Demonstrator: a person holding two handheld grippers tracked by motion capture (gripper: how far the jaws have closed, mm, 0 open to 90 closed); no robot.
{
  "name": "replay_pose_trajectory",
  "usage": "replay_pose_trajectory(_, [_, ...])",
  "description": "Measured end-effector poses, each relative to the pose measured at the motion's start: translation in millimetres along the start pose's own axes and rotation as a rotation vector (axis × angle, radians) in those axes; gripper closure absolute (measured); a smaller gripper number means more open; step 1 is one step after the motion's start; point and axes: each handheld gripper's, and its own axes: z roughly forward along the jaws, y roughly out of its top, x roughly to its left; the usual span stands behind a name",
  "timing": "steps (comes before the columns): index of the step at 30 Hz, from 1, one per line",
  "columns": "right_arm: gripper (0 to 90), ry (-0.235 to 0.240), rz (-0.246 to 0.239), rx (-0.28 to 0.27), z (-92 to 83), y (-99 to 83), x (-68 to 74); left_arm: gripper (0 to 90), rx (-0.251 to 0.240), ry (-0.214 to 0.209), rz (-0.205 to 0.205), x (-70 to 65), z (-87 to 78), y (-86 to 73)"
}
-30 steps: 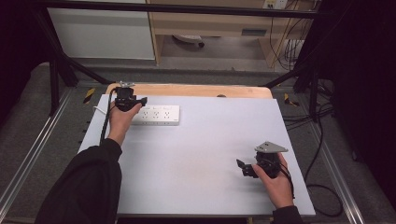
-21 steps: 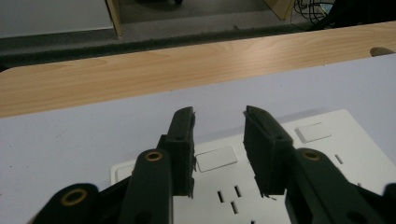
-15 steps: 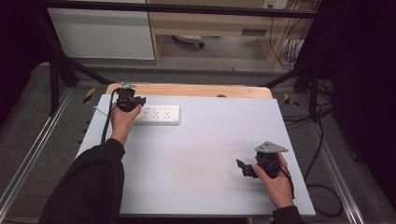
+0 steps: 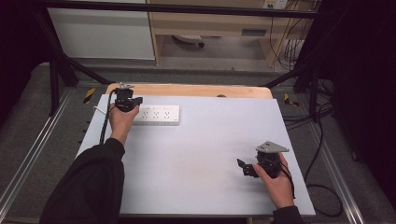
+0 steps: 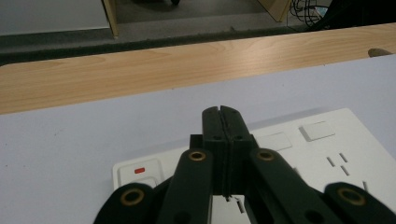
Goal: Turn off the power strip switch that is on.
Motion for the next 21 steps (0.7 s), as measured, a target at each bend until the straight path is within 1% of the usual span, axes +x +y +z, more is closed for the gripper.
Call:
replay_pose_trajectory(4, [5.3, 0.003, -0.003, 0.004, 0.7, -0.1, -0.1, 89.9, 0.009, -0.005, 0.004, -0.3, 2.1, -1.2])
replay_pose_trajectory(10, [5.3, 0.001, -0.003, 0.006, 0.4, -0.3, -0.1, 90.0, 0.03, -0.024, 0.0, -1.5, 7.7, -5.4])
replay_pose_trajectory(13, [5.3, 0.0, -0.002, 0.005, 0.6, -0.4, 0.1, 90.0, 0.038, -0.03, 0.015, -2.8, 9.9, -6.7])
replay_pose_trajectory(17, [5.3, -0.001, -0.002, 0.005, -0.4, -0.7, -0.9, 90.0, 0.046, -0.037, 0.019, -4.7, 14.3, -8.5])
replay_pose_trajectory(21, [5.3, -0.004, 0.005, 0.004, -1.1, -1.2, -1.9, 90.0, 0.051, -0.04, 0.012, -5.6, 19.0, -10.8])
